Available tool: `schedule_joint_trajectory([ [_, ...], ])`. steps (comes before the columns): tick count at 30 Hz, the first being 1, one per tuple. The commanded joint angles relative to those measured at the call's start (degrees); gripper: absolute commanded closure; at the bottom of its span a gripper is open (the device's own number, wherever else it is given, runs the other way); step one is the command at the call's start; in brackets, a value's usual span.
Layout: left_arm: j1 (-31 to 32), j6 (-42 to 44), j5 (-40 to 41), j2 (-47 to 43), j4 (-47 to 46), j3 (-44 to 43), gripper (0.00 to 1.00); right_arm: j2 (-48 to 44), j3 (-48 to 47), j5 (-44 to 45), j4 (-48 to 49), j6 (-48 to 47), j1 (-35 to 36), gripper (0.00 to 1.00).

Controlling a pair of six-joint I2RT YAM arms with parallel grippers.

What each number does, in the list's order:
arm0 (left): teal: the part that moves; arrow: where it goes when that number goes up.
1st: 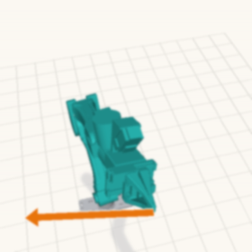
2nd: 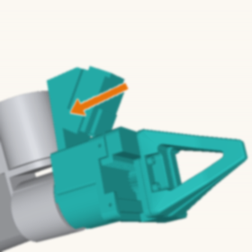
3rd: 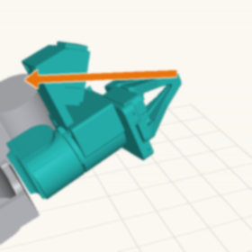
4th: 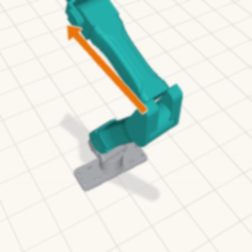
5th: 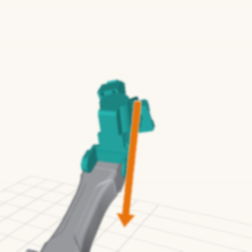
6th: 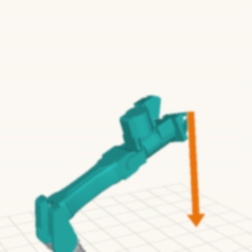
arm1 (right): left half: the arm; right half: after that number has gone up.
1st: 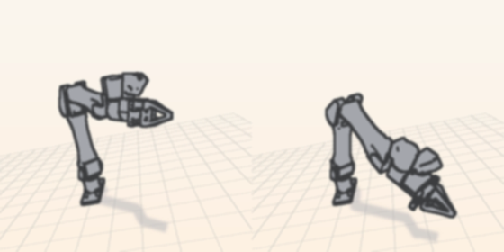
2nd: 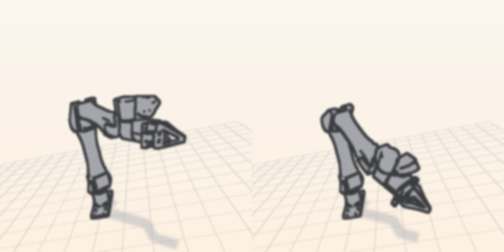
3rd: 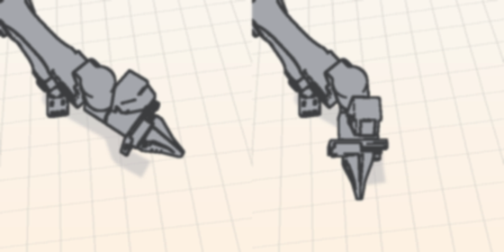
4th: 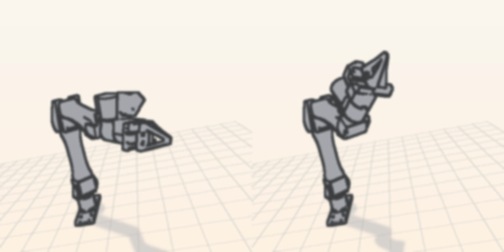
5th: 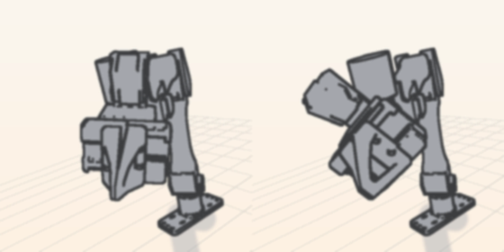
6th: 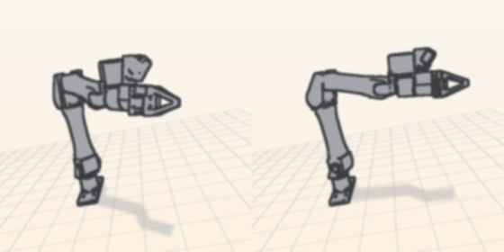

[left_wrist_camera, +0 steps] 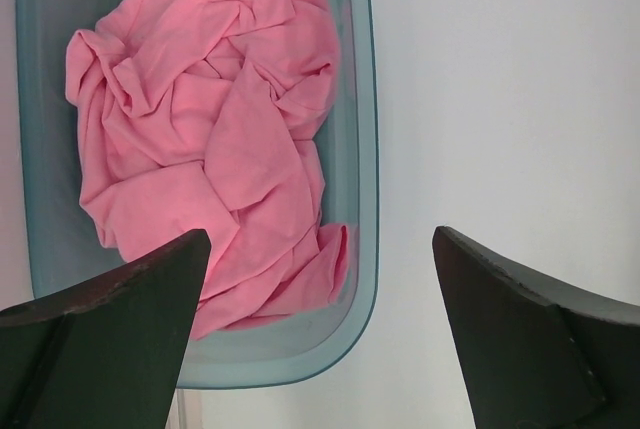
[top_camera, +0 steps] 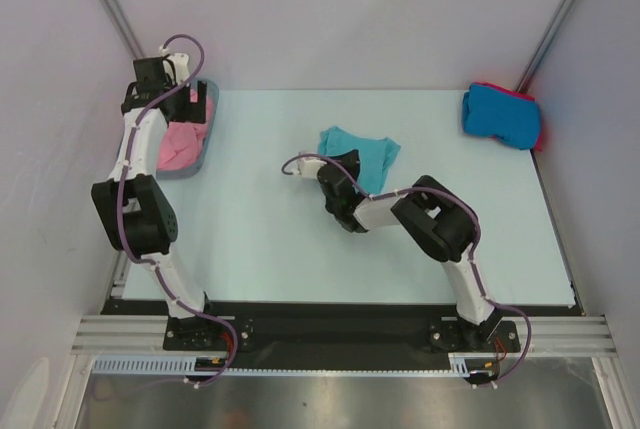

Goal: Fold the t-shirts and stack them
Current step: Neatly place the folded tshirt to the corner

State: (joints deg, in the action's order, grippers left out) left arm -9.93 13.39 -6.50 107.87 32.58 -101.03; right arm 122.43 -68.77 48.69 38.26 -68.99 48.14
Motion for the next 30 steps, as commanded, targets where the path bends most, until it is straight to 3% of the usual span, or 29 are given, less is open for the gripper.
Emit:
schedule_joint_trajectory([
  [1,-0.4,-1.3,-1.5,-3.8,-1.7,0.7,0.0,5.9,6.2,0.8,21.4,-11.9,-2.7,1.0],
  [4,-0.5,-1.1,-1.4,-4.1,-1.7,1.1,0.0,12.2,8.0,1.1,28.4,-12.9,-4.1,1.0],
  [9,-0.4,-0.3,-0.5,-4.3,-1.4,0.5,0.0,18.2,6.6,2.2,27.1,-10.0,-4.5,1.0],
  [13,-0.4,0.1,0.0,-4.4,-0.7,-0.5,0.0,14.4,6.0,1.9,24.8,-8.4,-4.0,1.0],
  [17,-0.5,0.1,0.0,-4.0,-0.1,-1.8,0.0,4.9,2.3,0.3,8.5,0.7,-4.0,1.0],
  [20,-0.5,-0.1,-0.3,-3.8,0.3,-2.2,0.0,-2.2,-4.4,-3.7,-13.1,9.7,-4.0,1.0],
  [30,-0.5,0.2,-0.5,-5.1,0.5,-1.6,0.0,-3.3,-21.8,-12.4,-41.3,19.0,-4.5,1.0],
])
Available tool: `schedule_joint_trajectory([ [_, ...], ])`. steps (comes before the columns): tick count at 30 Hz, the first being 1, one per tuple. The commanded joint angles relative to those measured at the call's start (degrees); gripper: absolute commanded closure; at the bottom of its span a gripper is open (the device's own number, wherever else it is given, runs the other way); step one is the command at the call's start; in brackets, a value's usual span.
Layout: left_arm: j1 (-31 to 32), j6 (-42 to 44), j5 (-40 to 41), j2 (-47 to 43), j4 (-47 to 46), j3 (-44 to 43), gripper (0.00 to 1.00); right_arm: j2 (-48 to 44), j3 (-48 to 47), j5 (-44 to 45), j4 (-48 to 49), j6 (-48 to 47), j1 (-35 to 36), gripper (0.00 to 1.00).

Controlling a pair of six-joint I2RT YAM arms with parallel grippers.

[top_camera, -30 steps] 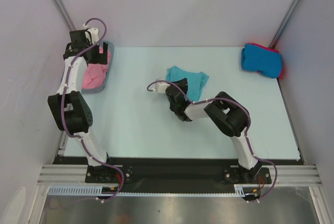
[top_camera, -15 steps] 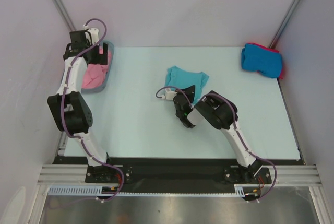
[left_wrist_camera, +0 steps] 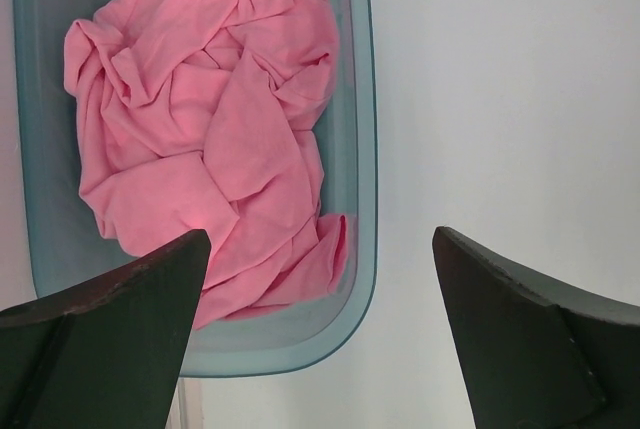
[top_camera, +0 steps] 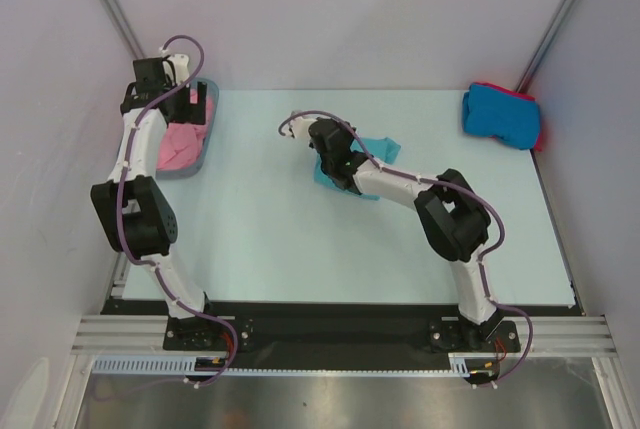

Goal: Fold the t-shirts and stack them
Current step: Neatly place the folded tshirt to the corner

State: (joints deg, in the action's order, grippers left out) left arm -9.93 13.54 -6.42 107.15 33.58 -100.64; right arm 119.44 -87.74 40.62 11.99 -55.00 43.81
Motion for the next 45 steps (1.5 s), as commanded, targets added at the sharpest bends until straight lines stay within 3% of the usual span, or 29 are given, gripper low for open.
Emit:
schedule_joint_trajectory([
  [1,-0.5,0.2,-0.7,-4.5,-0.5,-2.0,0.0,0.0,-5.1,-6.4,-17.2,6.1,-0.4,1.0],
  [2,-0.5,0.3,-0.6,-4.7,-0.4,-2.0,0.0,0.3,-6.9,-8.0,-23.9,8.8,-0.6,1.0],
  [4,-0.4,0.3,-1.0,-4.9,-0.1,-2.1,0.0,0.5,-9.5,-12.5,-28.4,11.5,-1.2,0.98],
  [8,-0.5,0.3,-1.1,-5.6,0.0,-1.6,0.0,-0.8,-9.0,-16.6,-34.9,13.8,-1.6,0.34],
  [9,-0.4,0.3,-1.1,-5.6,0.0,-1.3,0.0,-1.7,-8.5,-18.4,-35.4,14.9,-1.7,0.26],
  [11,-0.5,0.5,-1.1,-5.6,0.0,-1.4,0.0,-2.9,-7.0,-20.2,-36.7,15.4,-1.7,0.01],
  [16,-0.5,0.8,-0.5,-4.8,0.1,-1.9,0.0,-4.6,-4.8,-24.9,-39.3,18.2,-1.8,0.0],
  [20,-0.5,0.9,-0.4,-4.0,0.5,-3.0,0.0,-6.4,0.5,-26.4,-35.3,18.0,-1.6,0.0],
  [25,-0.5,2.2,0.6,-3.2,1.6,-3.9,0.0,-6.8,6.3,-25.0,-31.2,16.7,-0.7,0.0],
  [45,-0.5,4.4,3.0,0.5,2.7,-8.8,0.0,-1.4,12.7,-21.9,-22.3,12.4,-2.1,0.02],
])
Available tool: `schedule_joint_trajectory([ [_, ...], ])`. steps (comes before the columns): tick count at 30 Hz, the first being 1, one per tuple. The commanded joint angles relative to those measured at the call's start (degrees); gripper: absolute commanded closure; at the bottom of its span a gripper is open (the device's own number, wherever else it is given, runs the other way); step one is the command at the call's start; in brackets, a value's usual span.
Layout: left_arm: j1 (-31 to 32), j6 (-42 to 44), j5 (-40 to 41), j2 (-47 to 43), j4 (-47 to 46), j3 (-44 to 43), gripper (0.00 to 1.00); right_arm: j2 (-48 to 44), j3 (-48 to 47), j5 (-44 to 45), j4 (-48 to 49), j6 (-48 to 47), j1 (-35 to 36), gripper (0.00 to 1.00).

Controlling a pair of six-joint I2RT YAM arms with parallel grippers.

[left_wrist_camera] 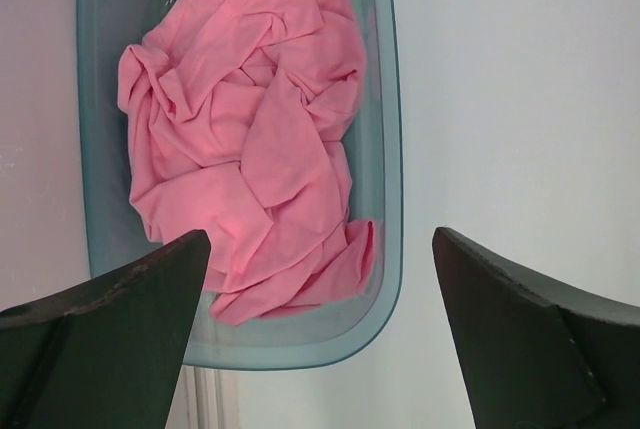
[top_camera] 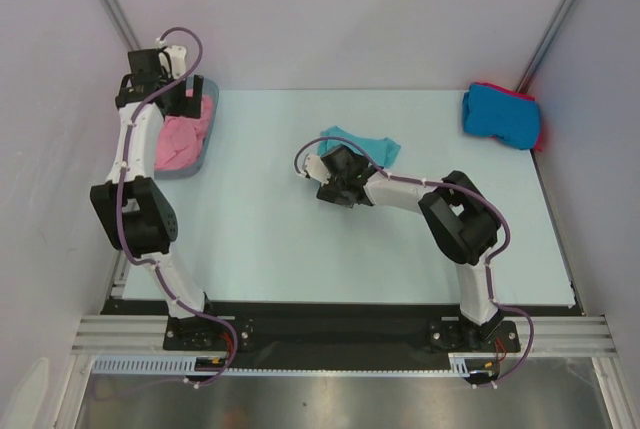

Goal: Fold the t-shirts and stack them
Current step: Neatly place the folded tshirt to the corner

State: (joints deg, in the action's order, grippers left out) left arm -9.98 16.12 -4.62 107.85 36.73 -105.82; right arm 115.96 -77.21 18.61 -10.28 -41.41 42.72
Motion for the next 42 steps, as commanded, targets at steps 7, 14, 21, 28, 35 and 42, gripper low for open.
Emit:
schedule_joint_trajectory([
  [7,-1.0,0.3,-0.2,1.0,0.3,-4.9,0.0,3.5,4.0,-0.9,0.0,-1.8,-2.4,0.12],
  [14,-1.0,0.7,0.1,1.1,0.3,-4.8,0.0,5.2,2.8,-3.4,-2.4,-1.8,-3.3,0.32],
  [21,-0.9,1.0,0.1,1.1,0.4,-5.5,0.0,6.6,0.0,-4.1,-5.7,-1.9,-3.9,0.75],
  [28,-0.9,1.0,-0.1,2.3,0.7,-7.6,0.0,2.9,-1.5,0.7,-5.0,-6.8,-4.7,1.0],
  [35,-0.9,0.8,-0.6,4.0,1.4,-10.0,0.0,-2.8,-3.5,6.5,0.3,-19.0,-7.4,1.0],
  [42,-0.7,-0.3,-1.4,5.6,1.6,-11.4,0.0,-5.2,-6.6,7.0,8.2,-28.4,-12.8,1.0],
])
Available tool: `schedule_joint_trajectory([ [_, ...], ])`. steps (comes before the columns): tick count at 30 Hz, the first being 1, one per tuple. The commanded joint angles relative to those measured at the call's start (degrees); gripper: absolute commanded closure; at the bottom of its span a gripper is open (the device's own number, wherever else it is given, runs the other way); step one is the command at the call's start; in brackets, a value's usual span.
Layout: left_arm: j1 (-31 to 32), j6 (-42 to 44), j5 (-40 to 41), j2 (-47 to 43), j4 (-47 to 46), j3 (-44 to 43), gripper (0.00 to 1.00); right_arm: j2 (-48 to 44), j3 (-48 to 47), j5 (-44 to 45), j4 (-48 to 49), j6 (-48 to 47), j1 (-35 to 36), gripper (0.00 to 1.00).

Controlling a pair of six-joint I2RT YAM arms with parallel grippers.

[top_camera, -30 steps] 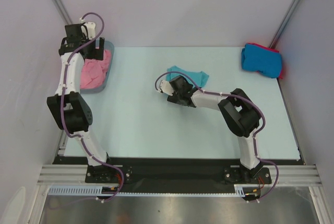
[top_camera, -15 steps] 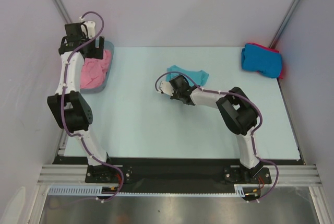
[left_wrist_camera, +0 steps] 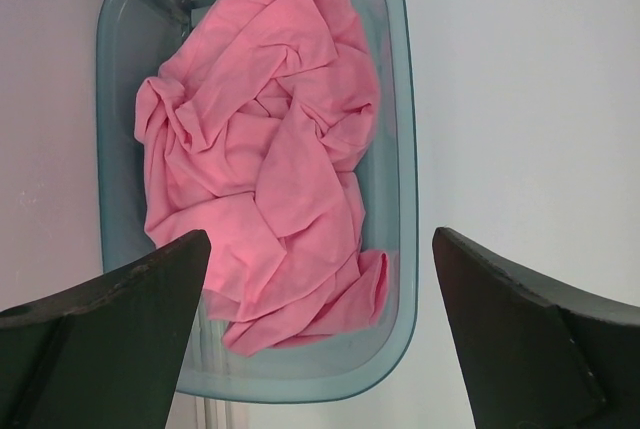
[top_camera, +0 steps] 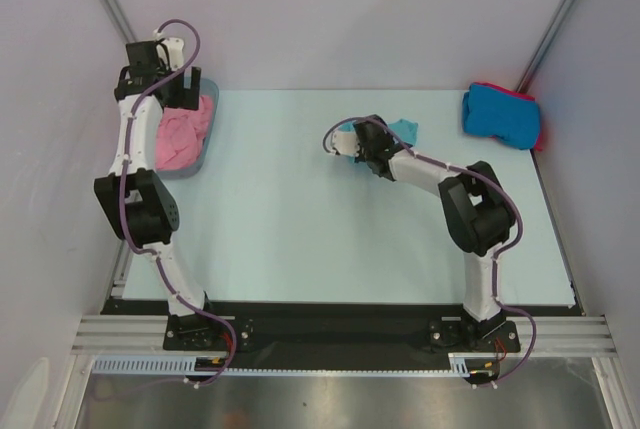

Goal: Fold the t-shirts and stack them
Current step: Neatly place the folded tshirt to the corner

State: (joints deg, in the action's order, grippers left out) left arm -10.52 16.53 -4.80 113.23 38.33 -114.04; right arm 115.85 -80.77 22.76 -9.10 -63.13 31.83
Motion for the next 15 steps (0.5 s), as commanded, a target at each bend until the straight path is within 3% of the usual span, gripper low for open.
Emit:
schedule_joint_trajectory([
  [1,-0.1,-0.7,-1.3,0.3,0.0,-3.4,0.0,-5.4,-3.2,2.6,10.6,-7.7,-2.5,1.0],
  [9,0.3,-0.4,-1.3,1.6,0.2,-5.1,0.0,-2.4,-5.5,1.3,23.4,-18.7,-10.5,1.0],
  [15,0.4,-0.2,-1.3,2.3,0.5,-5.2,0.0,4.0,-12.6,-2.4,33.2,-26.2,-17.7,1.0],
])
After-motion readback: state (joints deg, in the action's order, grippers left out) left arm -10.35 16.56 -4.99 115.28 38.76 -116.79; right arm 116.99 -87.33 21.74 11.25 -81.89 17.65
